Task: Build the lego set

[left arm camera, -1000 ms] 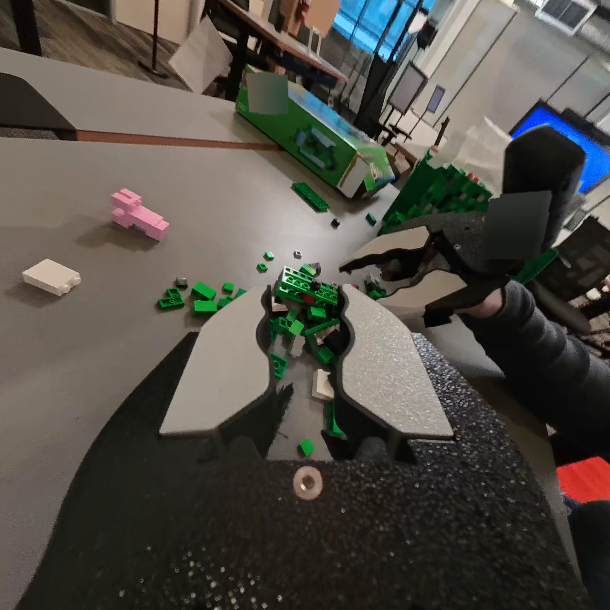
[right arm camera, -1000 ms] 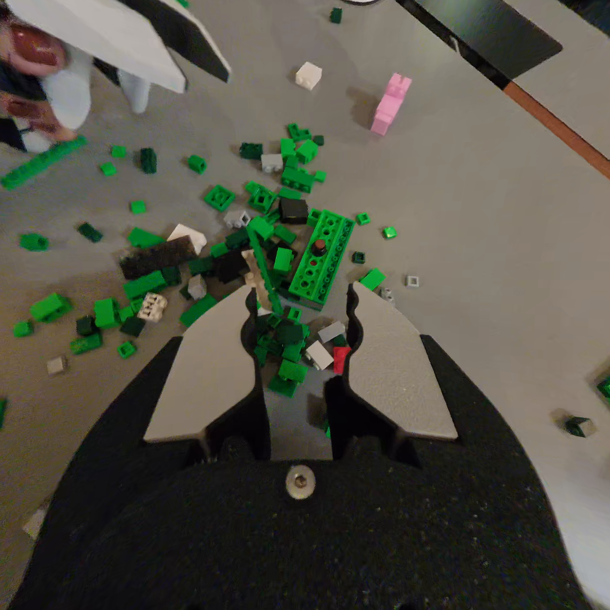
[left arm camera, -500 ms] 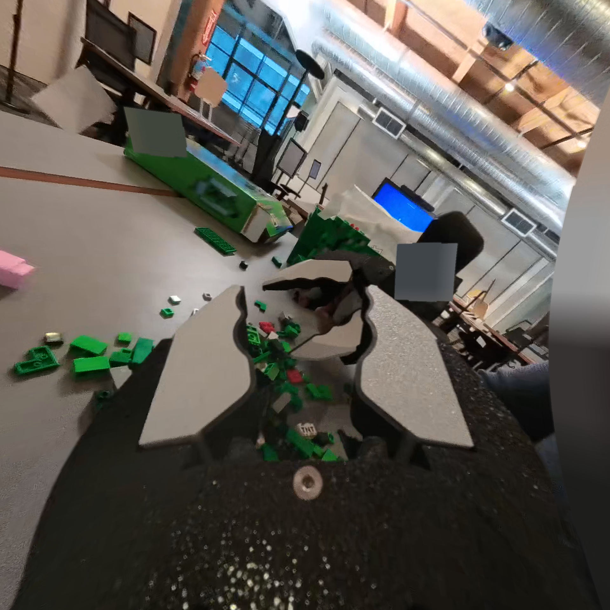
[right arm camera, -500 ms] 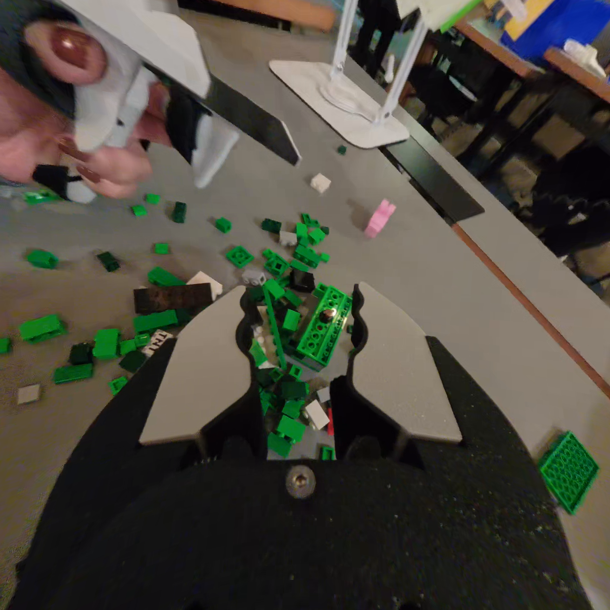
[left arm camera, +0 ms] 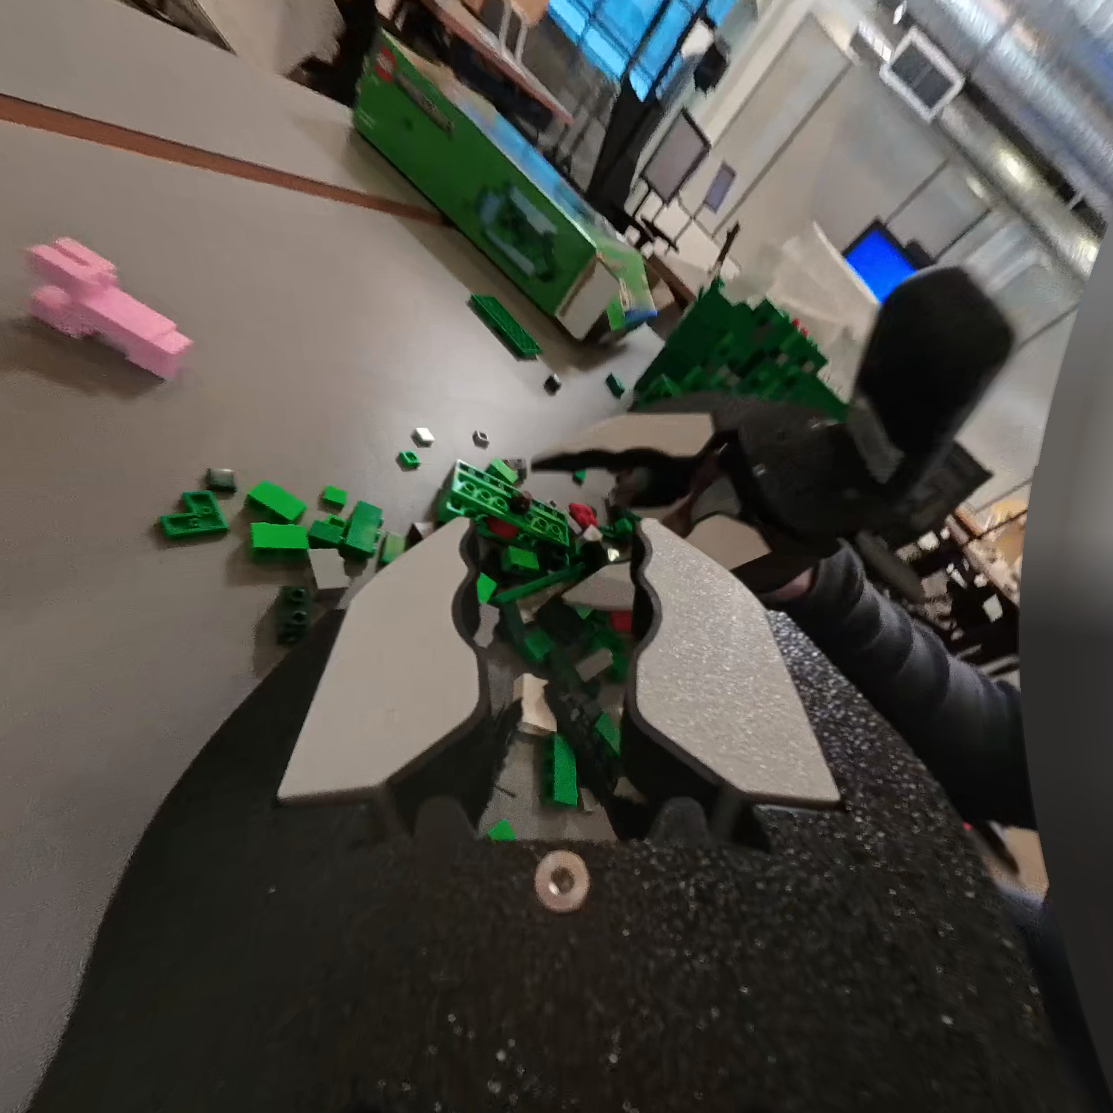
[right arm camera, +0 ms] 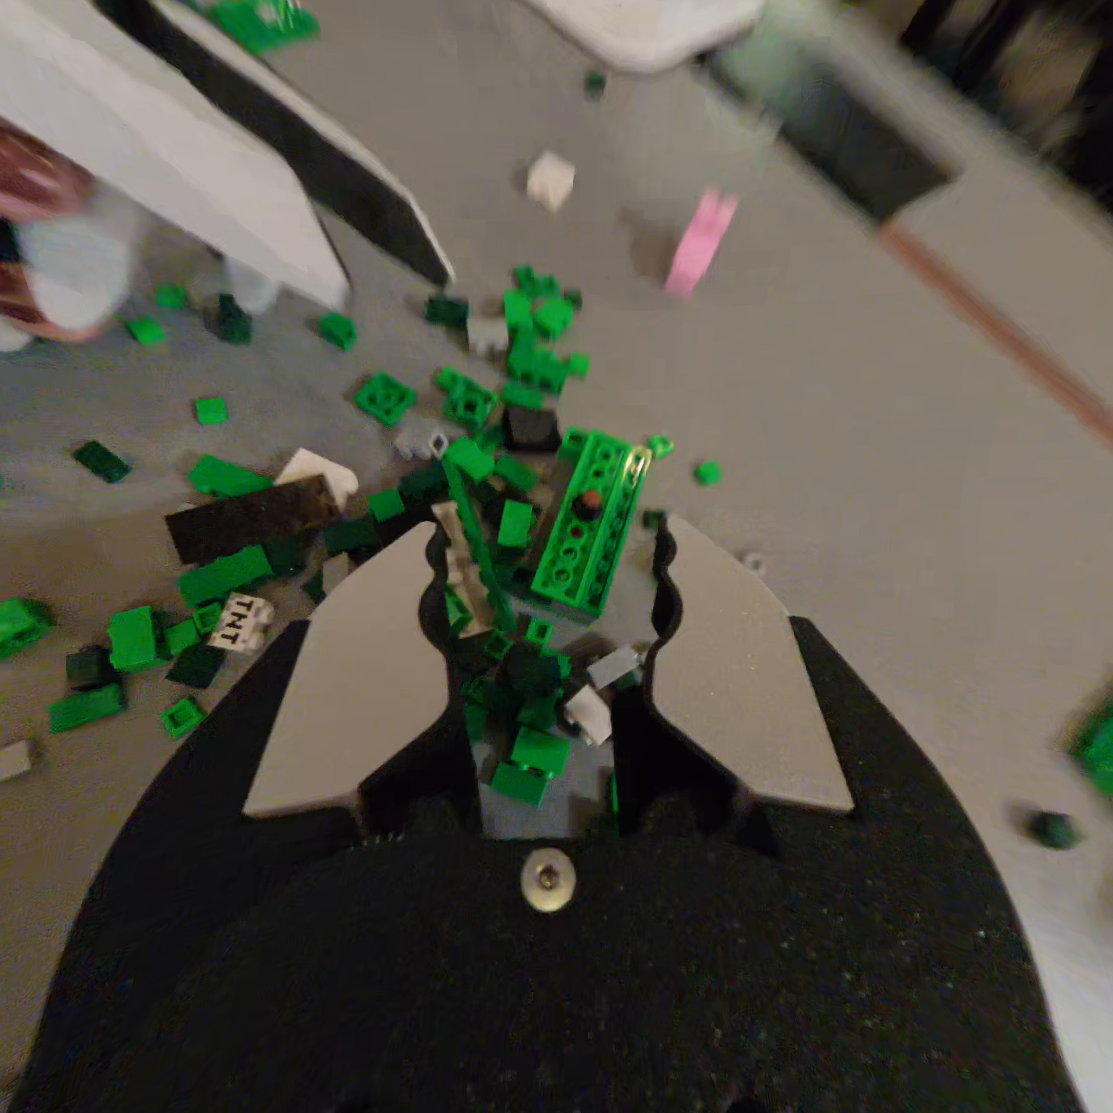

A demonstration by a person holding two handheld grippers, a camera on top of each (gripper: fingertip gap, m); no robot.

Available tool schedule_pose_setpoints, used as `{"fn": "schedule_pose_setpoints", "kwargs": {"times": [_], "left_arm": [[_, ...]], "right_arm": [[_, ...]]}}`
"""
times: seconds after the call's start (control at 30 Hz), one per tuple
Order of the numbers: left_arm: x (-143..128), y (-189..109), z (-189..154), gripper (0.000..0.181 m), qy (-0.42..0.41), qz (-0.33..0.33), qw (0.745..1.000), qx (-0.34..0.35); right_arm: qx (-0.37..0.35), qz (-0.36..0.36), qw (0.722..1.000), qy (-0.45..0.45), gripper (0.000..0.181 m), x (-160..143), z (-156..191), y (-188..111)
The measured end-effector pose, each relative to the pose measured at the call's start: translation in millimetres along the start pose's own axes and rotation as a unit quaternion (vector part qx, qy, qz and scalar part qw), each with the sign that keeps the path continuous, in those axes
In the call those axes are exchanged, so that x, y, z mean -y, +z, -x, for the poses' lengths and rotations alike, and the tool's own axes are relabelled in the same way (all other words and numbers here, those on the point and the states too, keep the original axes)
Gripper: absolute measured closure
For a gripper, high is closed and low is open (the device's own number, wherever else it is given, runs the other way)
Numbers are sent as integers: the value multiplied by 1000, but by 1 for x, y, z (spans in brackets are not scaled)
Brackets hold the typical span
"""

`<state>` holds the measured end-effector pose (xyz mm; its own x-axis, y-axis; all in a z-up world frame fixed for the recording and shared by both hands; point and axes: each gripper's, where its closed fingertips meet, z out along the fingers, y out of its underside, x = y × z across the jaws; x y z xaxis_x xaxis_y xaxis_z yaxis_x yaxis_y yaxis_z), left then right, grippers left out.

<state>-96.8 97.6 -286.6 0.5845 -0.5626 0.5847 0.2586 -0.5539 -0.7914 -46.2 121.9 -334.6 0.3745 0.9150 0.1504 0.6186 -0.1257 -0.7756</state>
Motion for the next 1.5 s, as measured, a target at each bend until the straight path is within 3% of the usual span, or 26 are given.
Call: {"fn": "schedule_pose_setpoints", "kwargs": {"times": [0.07,0.13,0.23,0.3,0.37,0.43,0.6,0.83,1.0,1.03,1.1,1.17,1.27,1.43,1.5], "left_arm": [[7,-6,5,136,-19,-24,1000,3],[13,-11,7,136,-29,-42,999,4],[21,-15,-1,136,-24,-66,997,-10],[23,-15,-6,137,-3,-68,998,-9],[21,-13,-8,138,29,-59,998,-2],[18,-11,-9,142,85,-43,995,22],[10,-3,-19,150,235,-2,969,73],[-9,9,-13,147,217,43,973,60],[-17,14,-22,123,245,59,967,29],[-21,15,-25,126,261,70,962,20],[-35,15,-33,157,279,112,954,-12],[-36,16,-31,159,243,120,963,-8],[-22,13,-30,166,144,68,987,-35],[-17,13,-23,166,105,47,993,-24],[-5,9,-11,167,63,2,998,2]], "right_arm": [[10,32,999,34,117,-11,-1,9],[-6,34,998,47,137,-11,-5,12],[-22,42,998,48,139,-12,-8,14],[-25,18,998,46,142,-5,-9,11],[-15,-35,998,53,166,9,-9,0],[-2,-69,996,59,172,16,-11,-9],[19,-69,996,59,172,7,-14,-13],[36,-91,994,-54,172,11,1,-19],[29,-155,952,-262,172,27,37,-35],[32,-156,943,-292,173,26,44,-35],[36,-151,934,-321,173,23,52,-35],[25,-148,928,-341,173,21,51,-33],[-25,-186,910,-371,173,32,49,-35],[-106,-173,868,-453,172,35,45,-30],[-134,-182,842,-490,176,38,47,-33]]}}
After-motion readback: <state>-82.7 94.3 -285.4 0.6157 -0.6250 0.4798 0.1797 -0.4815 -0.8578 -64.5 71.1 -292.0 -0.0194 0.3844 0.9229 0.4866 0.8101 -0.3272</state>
